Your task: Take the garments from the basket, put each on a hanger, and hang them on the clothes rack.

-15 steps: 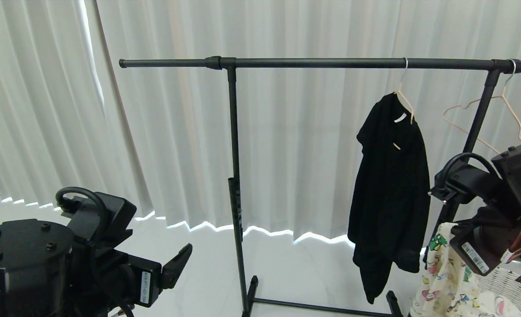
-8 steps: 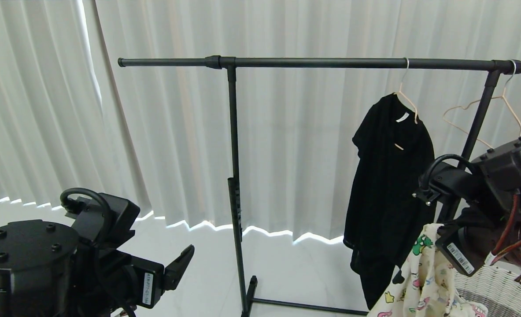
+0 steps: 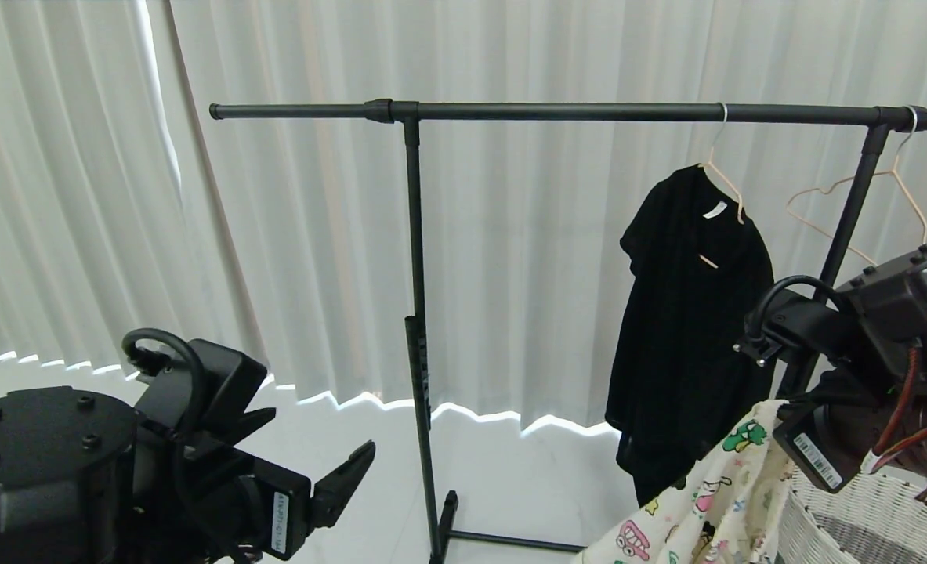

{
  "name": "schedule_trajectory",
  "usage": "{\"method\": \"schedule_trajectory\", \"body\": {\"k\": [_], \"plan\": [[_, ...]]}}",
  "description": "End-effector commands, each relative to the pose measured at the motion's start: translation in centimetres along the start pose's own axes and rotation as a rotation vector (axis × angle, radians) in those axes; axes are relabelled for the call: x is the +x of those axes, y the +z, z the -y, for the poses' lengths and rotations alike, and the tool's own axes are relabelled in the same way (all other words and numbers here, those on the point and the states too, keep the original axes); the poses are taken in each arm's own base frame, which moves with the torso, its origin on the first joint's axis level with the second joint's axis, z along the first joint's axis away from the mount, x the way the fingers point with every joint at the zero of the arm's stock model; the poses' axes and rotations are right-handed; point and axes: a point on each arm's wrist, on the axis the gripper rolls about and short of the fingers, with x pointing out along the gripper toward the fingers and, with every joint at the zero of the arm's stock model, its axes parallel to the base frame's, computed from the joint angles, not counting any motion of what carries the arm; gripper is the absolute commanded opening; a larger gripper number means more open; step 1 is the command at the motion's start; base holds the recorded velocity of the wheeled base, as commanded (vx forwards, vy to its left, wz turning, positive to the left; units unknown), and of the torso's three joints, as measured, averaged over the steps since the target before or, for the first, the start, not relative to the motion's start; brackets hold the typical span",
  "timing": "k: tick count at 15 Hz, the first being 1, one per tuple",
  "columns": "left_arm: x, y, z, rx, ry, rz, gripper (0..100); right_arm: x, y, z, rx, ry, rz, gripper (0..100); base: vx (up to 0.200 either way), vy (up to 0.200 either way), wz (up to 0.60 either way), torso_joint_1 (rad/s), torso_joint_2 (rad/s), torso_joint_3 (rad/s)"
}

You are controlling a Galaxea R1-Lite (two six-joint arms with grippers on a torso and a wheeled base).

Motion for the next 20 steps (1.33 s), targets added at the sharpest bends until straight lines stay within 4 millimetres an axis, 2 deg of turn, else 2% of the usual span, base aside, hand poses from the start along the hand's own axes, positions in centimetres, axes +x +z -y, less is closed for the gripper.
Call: {"method": "schedule_trajectory", "body": {"k": [1,3,5,7,11,13,16,20], "plan": [[-0.4,2.3,1.0,-0.051,-0.174,0.091,100,-0.1,0.2,0.0,0.003,0.008,0.007,0,0.0,0.0,0.0,0.0,0.0,0.0],[-0.2,3.5,1.7,-0.05,-0.34,0.109,100,-0.6,1.1,-0.3,0.02,0.079,0.052,0,0.0,0.0,0.0,0.0,0.0,0.0],[-0.1,3.4,2.0,-0.043,-0.431,0.095,100,-0.6,2.5,-1.1,0.038,0.129,0.082,0,0.0,0.0,0.0,0.0,0.0,0.0],[0.1,3.3,2.3,-0.037,-0.537,0.072,100,-1.0,5.0,-2.4,0.077,0.223,0.138,0,0.0,0.0,0.0,0.0,0.0,0.0],[1.9,3.0,3.0,-0.031,-0.543,0.012,100,-1.5,8.4,-3.4,0.089,0.306,0.218,0,0.0,0.0,0.0,0.0,0.0,0.0],[3.0,3.5,3.7,-0.059,-0.548,-0.007,100,-2.2,9.7,-3.8,0.089,0.359,0.265,0,0.0,0.0,0.0,0.0,0.0,0.0],[3.5,4.5,5.1,-0.082,-0.591,0.005,100,-3.0,10.8,-4.9,0.073,0.391,0.301,0,0.0,0.0,0.0,0.0,0.0,0.0],[3.3,3.6,5.9,-0.094,-0.62,-0.039,100,-4.0,11.0,-6.2,0.042,0.433,0.321,0,0.0,0.0,0.0,0.0,0.0,0.0]]}}
